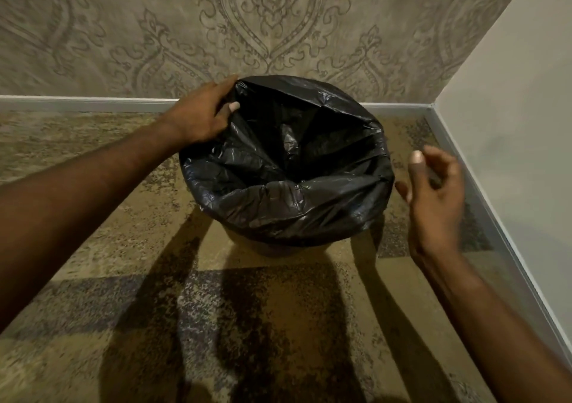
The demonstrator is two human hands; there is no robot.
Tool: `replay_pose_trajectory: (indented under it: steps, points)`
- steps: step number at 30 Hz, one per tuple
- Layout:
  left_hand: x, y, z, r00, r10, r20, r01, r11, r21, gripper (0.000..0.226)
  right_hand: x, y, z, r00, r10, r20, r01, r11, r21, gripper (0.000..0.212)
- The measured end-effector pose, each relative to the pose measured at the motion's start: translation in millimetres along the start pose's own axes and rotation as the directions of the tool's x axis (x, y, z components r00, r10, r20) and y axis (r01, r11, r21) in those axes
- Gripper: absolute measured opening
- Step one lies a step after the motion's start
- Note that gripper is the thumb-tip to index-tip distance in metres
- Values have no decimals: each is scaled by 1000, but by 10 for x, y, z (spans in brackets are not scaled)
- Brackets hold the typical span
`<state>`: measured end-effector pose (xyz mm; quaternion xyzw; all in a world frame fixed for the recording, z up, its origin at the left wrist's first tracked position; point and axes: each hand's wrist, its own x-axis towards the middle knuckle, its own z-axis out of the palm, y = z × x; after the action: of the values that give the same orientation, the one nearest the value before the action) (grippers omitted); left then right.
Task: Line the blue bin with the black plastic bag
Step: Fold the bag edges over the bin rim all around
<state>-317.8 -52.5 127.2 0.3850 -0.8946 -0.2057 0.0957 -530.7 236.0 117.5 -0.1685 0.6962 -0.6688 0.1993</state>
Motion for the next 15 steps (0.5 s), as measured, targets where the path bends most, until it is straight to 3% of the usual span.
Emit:
replay_pose_trajectory:
  steps: [2, 4, 6, 9, 11, 15]
  points:
    - [7, 10, 2, 1000, -3, 4, 3, 1000, -9, 63, -260, -127, -85, 986, 142, 82, -151, 982, 110, 48]
    - [5, 18, -11, 1000, -15, 8, 15, 1000, -24, 63, -459, -109, -132, 908, 311, 280, -371, 908, 195, 45]
    - [-23, 33, -27, 1000, -27, 10, 27, 998, -57, 62, -574, -33, -116, 861, 342, 378, -463, 834, 300, 49]
    - [-71, 60, -49, 999, -47, -2, 46, 992, -118, 62, -580, 167, -110, 850, 333, 407, -501, 748, 435, 53]
    - [-95, 76, -57, 999, -41, 5, 42, 990, -135, 67, -573, 328, -92, 850, 330, 410, -491, 778, 393, 47]
    - [-134, 126, -64, 997, -72, 17, 73, 984, -161, 85, -615, 574, 28, 889, 292, 351, -328, 944, 44, 38]
